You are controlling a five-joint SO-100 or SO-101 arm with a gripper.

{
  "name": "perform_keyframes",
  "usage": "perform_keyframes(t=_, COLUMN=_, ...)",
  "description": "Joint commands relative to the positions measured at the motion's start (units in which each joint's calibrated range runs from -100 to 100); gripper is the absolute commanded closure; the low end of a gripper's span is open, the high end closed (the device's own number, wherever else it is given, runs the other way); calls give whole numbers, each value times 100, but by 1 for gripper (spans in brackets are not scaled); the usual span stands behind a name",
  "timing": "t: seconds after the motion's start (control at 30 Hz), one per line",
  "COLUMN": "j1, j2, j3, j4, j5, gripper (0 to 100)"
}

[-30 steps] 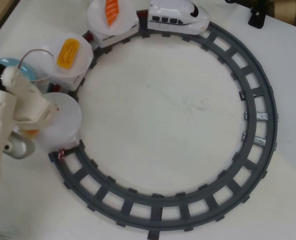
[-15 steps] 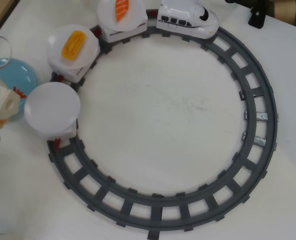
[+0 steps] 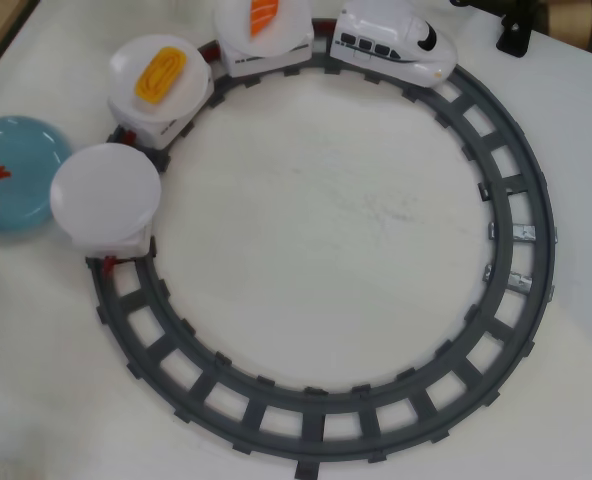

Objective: Pick up the sushi from the Shinkansen and put it on the blue dish

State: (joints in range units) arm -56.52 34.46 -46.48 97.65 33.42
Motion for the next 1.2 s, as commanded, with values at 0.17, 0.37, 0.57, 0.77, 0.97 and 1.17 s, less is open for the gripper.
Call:
perform_keyframes(t=0.17, j1=-237, j2=1063, j3=-1583, j4=40, j5=-115, gripper=95)
perform_keyframes(t=0.37, j1=-211, j2=1693, j3=-2377, j4=-11, j5=-115, gripper=95)
perform_keyframes(t=0.57, j1=-140, j2=2232, j3=-3206, j4=-172, j5=-115, gripper=95)
perform_keyframes(t=0.77, j1=-17, j2=2473, j3=-3368, j4=-232, j5=-120, gripper=94)
perform_keyframes(t=0.97, j1=18, j2=2481, j3=-3350, j4=-181, j5=-193, gripper=79)
perform_keyframes(t=1.17, j1=53, j2=2398, j3=-3332, j4=-155, j5=-193, gripper=73)
